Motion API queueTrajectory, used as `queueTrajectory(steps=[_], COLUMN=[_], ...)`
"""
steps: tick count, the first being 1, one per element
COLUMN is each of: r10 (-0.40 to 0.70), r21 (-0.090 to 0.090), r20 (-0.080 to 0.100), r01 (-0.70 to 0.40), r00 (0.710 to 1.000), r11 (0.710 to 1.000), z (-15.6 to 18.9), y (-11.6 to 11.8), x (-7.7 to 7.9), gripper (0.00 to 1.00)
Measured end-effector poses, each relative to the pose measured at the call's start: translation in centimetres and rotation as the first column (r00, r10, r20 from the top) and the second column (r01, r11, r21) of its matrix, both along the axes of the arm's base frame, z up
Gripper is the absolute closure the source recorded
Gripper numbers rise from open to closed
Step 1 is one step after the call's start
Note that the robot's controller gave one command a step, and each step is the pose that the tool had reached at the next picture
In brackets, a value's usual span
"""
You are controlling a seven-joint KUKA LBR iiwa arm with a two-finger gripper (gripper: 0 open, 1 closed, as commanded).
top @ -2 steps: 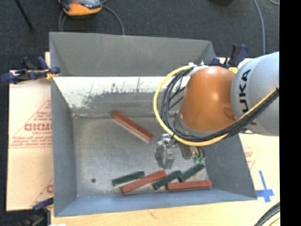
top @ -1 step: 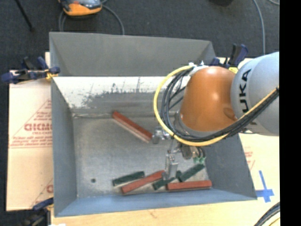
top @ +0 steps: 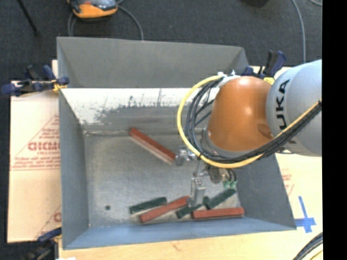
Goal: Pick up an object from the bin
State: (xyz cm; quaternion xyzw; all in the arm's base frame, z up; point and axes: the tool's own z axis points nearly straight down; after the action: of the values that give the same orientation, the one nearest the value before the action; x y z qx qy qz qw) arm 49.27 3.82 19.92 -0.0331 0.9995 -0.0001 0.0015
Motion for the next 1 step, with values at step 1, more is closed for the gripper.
queueTrajectory(steps=[1], r10=[-0.014], r21=[0.000], r20=[0.008], r01=[0.014], r00=[1.000], r11=[1.000], z=[-5.15], y=[-0.64], x=[0.08], gripper=[0.00])
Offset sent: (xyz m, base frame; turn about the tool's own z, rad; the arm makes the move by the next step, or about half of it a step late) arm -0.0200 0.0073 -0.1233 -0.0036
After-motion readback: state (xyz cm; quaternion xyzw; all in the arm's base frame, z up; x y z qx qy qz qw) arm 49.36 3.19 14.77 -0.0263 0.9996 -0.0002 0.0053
